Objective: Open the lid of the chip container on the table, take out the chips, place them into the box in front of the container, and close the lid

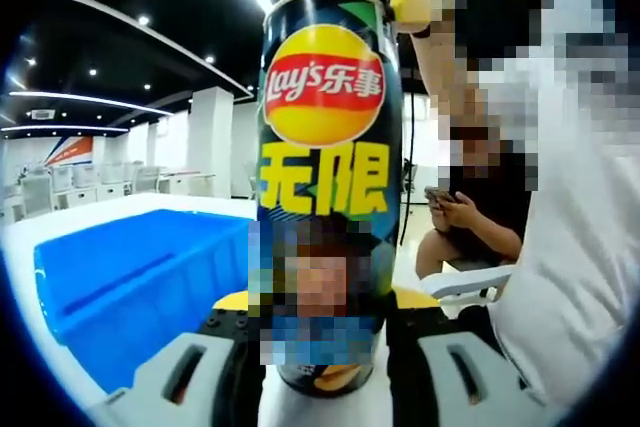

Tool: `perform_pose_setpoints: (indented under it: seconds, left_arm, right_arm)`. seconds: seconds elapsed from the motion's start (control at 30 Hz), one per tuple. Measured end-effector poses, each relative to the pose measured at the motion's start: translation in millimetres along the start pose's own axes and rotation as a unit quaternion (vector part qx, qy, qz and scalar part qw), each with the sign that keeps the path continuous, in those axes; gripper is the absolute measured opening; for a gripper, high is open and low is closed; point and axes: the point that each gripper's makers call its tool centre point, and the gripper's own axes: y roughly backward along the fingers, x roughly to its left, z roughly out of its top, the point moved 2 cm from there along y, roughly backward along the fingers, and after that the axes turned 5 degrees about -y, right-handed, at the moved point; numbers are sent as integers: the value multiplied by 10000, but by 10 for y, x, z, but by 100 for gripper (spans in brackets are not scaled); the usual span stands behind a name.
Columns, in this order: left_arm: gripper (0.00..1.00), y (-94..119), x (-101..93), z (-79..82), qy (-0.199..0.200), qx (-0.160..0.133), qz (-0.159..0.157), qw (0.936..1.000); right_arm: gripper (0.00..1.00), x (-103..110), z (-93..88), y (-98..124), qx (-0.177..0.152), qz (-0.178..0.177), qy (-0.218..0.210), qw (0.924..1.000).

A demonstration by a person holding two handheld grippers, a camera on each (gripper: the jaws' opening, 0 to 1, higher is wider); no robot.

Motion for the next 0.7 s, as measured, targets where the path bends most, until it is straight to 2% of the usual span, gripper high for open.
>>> perform_pose_setpoints:
  seconds: [0.23,0.3,0.37,0.5,0.53,0.7]
  left_arm:
    - [48,24,27,16,-69,142,87,9998]
    - [48,57,42,28,-95,253,100,9996]
    - [48,94,47,33,-210,371,93,9990]
    - [47,214,52,121,-243,805,-46,9964]
    - [47,226,52,132,-256,841,-65,9961]
    - [47,367,74,200,-523,1489,-181,9873]
  right_arm:
    - [0,-69,-13,57,-299,-55,-350,9989]
    - [0,-81,-10,79,-522,-138,-382,9978]
    - [0,-70,-29,101,-661,-66,-621,9959]
    - [0,-127,-11,193,-1225,21,-1074,9866]
    - [0,-121,-5,225,-1421,76,-1235,9821]
    - [0,-117,-44,285,-1922,201,-1662,9670]
